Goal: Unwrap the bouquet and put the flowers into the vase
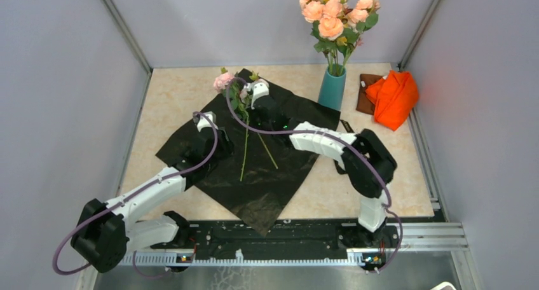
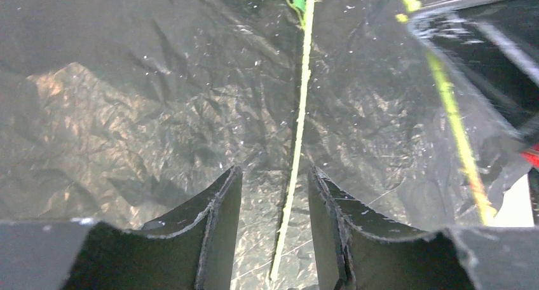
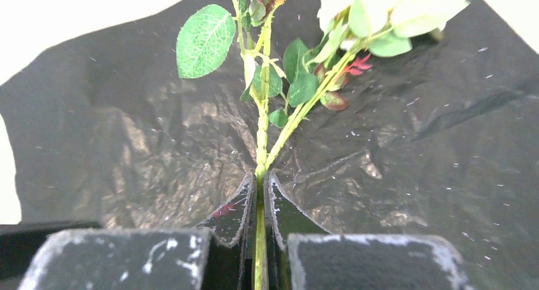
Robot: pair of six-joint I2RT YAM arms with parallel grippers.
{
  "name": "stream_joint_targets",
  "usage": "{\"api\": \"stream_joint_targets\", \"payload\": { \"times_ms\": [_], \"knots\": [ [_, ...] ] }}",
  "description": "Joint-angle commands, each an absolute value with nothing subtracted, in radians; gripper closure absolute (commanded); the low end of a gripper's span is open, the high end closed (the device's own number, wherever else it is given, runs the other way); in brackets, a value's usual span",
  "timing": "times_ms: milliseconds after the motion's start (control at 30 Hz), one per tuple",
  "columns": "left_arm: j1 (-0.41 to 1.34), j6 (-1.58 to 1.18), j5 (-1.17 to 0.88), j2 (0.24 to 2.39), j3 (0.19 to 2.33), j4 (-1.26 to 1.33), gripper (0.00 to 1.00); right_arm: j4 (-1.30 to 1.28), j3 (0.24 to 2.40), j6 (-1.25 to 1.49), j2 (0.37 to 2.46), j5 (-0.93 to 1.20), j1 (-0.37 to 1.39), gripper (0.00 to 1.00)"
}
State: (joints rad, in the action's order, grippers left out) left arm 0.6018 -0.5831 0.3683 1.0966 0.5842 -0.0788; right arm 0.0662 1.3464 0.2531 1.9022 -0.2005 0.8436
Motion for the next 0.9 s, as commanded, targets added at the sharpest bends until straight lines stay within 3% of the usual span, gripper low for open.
{"api": "stream_joint_targets", "payload": {
  "times_ms": [0, 300, 567, 867],
  "knots": [
    [0.582, -0.608, 0.313, 1.103, 0.592, 0.061, 0.51, 0.170, 1.264, 0.239, 1.700, -0.206, 0.857, 1.00],
    [0.505, -0.875, 0.068, 0.997, 0.489, 0.519, 0.49, 0.181, 1.100, 0.229, 1.508, -0.242, 0.900, 1.00],
    [0.493, -1.012, -0.125, 1.099, 0.493, 0.809, 0.49, 0.192, 1.050, 0.236, 1.460, -0.262, 0.938, 1.00],
    [0.494, -1.081, -0.142, 1.102, 0.447, 0.881, 0.52, 0.194, 1.058, 0.212, 1.449, -0.294, 0.961, 1.00]
  ]
}}
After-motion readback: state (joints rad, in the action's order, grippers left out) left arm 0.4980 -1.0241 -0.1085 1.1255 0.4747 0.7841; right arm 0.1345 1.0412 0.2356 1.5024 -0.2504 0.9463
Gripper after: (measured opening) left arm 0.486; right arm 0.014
